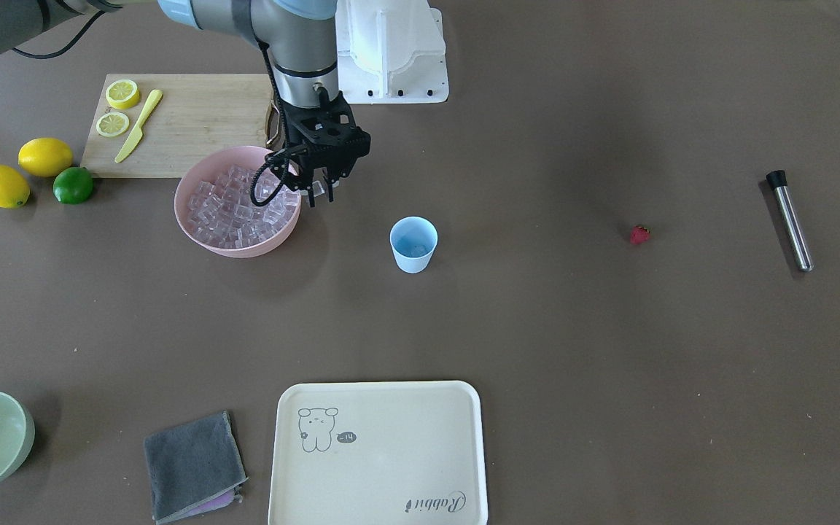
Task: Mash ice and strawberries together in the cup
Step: 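Carry the ice cube with the right gripper to the blue cup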
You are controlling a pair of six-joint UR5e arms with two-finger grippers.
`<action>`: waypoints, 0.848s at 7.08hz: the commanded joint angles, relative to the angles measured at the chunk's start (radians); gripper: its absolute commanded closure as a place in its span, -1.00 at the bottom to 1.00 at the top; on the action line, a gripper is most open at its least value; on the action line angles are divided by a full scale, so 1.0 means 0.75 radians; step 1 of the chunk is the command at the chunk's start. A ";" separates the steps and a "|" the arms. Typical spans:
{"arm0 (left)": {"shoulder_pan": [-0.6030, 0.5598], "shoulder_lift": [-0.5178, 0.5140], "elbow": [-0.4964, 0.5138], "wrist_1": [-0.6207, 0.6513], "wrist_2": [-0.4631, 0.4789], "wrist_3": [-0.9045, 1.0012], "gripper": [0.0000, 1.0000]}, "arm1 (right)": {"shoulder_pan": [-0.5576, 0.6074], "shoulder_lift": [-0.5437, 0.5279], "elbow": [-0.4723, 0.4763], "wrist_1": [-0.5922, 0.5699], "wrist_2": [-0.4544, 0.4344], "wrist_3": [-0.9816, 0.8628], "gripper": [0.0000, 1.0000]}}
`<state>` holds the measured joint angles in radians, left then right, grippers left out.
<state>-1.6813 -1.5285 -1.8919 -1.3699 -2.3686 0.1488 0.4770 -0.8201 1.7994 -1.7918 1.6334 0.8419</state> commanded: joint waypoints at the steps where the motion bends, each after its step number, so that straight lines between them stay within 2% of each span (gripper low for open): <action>1: 0.000 0.001 0.007 0.000 0.000 0.000 -0.98 | 0.002 0.236 -0.316 0.169 -0.004 0.145 0.62; 2: 0.002 -0.001 0.023 0.000 0.000 0.000 -0.98 | 0.000 0.238 -0.360 0.225 -0.010 0.150 0.62; 6: 0.000 0.001 0.029 0.000 0.000 0.000 -0.98 | -0.002 0.247 -0.368 0.239 -0.008 0.256 0.61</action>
<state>-1.6811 -1.5285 -1.8705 -1.3698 -2.3685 0.1488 0.4764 -0.6362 1.5258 -1.6154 1.6287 1.0241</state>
